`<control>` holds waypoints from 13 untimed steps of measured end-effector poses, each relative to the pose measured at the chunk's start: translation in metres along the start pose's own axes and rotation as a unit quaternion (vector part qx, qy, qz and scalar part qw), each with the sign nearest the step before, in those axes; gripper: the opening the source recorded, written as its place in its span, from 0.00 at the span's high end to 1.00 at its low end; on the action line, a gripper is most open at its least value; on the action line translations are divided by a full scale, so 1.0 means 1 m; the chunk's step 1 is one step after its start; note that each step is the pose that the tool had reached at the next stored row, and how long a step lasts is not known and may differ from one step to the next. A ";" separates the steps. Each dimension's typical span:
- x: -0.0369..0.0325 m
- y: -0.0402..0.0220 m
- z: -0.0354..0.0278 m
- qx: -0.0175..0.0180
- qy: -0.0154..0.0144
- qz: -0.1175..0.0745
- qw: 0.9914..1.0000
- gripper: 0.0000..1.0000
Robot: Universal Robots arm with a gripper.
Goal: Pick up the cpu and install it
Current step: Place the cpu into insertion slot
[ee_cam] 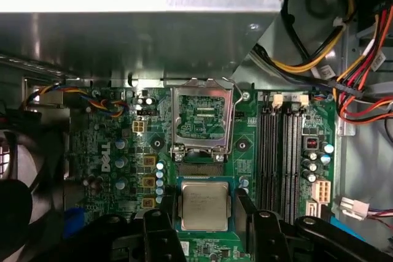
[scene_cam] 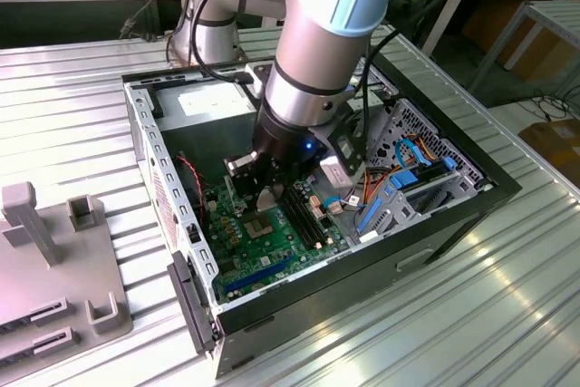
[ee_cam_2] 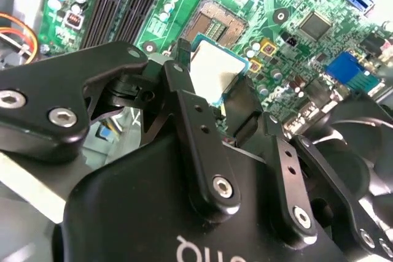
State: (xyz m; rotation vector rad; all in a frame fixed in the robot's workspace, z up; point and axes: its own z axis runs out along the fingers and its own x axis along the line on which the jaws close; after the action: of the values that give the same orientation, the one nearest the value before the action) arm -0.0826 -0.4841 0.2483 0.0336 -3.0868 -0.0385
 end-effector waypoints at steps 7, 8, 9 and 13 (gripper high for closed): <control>0.0015 -0.0008 0.0162 0.000 0.001 0.003 1.000 0.53; 0.0014 -0.0008 0.0179 0.000 0.001 0.004 1.000 0.53; 0.0013 -0.0009 0.0198 0.000 0.000 0.004 1.000 0.53; 0.0011 -0.0064 0.0357 0.000 0.000 0.005 1.000 0.53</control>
State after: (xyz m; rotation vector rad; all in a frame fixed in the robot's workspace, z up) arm -0.0855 -0.4897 0.2126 0.0172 -3.0858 -0.0389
